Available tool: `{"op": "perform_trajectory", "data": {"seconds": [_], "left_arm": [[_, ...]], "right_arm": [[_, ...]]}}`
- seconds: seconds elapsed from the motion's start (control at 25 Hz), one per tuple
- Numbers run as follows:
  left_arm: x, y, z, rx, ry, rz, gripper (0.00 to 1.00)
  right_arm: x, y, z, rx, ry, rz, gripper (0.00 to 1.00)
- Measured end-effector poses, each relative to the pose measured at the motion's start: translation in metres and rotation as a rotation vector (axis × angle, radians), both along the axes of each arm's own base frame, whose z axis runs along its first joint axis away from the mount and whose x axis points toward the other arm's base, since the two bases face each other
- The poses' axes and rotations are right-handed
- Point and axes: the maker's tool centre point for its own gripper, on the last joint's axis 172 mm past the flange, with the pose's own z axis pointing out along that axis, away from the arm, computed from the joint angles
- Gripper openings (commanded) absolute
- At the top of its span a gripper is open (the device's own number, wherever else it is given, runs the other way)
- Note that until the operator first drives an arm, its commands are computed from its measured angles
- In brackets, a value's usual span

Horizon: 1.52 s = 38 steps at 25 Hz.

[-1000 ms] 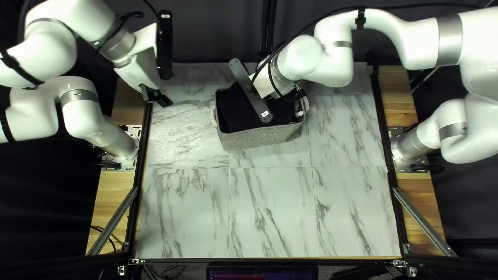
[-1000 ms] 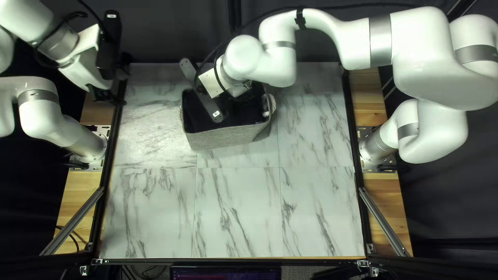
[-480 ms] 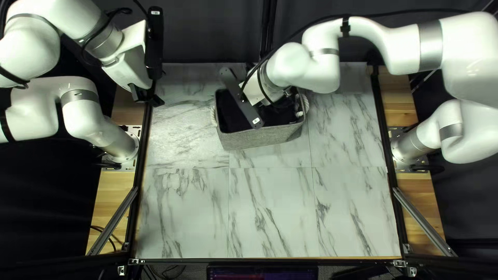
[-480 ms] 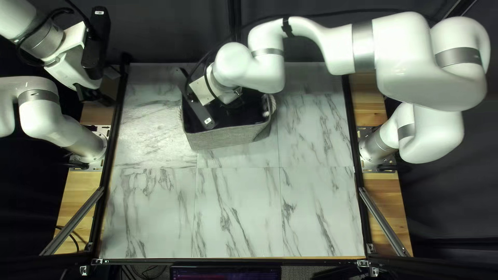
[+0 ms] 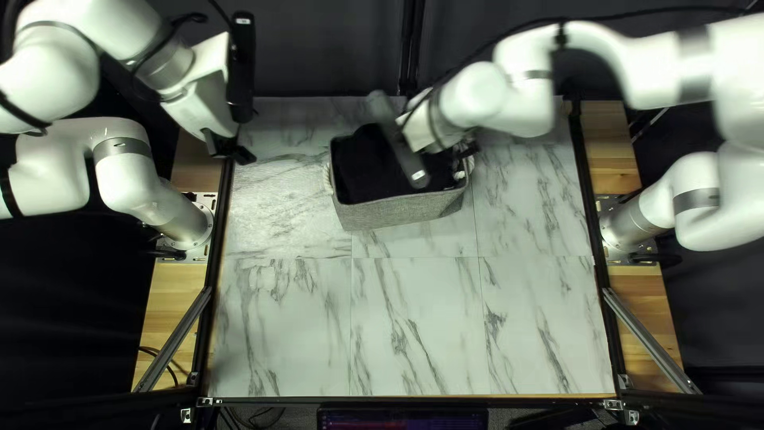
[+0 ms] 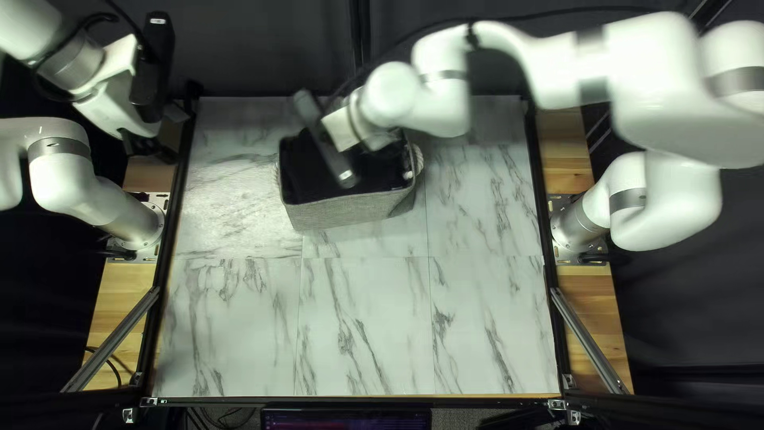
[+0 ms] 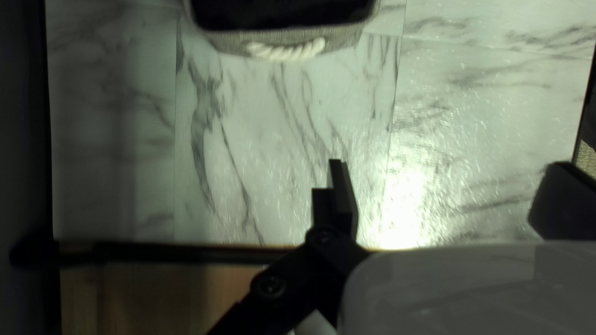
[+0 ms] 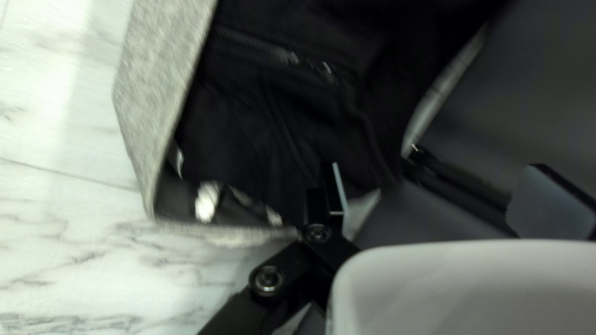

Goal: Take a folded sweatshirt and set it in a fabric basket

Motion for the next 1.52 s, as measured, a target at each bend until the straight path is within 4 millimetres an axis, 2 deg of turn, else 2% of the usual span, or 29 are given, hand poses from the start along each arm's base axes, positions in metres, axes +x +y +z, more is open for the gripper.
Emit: {"op": "perform_trajectory", "data": {"seconds": [0.16, 0.28, 0.4, 0.64, 0.92, 1.32, 1.52], "left_arm": [[0.049, 0.009, -0.025, 0.001, -0.02, -0.055, 1.0], [0.074, 0.007, -0.038, -0.021, -0.025, -0.099, 1.0], [0.088, 0.002, -0.045, -0.044, -0.034, -0.128, 1.0], [0.1, -0.012, -0.067, -0.098, -0.036, -0.133, 1.0], [0.108, -0.019, -0.097, -0.133, -0.019, -0.115, 1.0], [0.107, 0.003, -0.142, -0.161, 0.018, -0.072, 1.0], [0.102, 0.023, -0.156, -0.168, 0.022, -0.057, 1.0]], "right_arm": [[-0.032, 0.002, 0.031, -0.051, -0.026, -0.04, 1.0], [-0.056, 0.005, 0.052, -0.09, -0.038, -0.068, 1.0], [-0.077, 0.009, 0.071, -0.131, -0.047, -0.091, 1.0], [-0.094, 0.013, 0.097, -0.197, -0.049, -0.12, 1.0], [-0.096, 0.01, 0.1, -0.218, -0.049, -0.13, 1.0], [-0.093, 0.007, 0.095, -0.216, -0.044, -0.133, 1.0], [-0.088, 0.006, 0.091, -0.21, -0.038, -0.135, 1.0]]}}
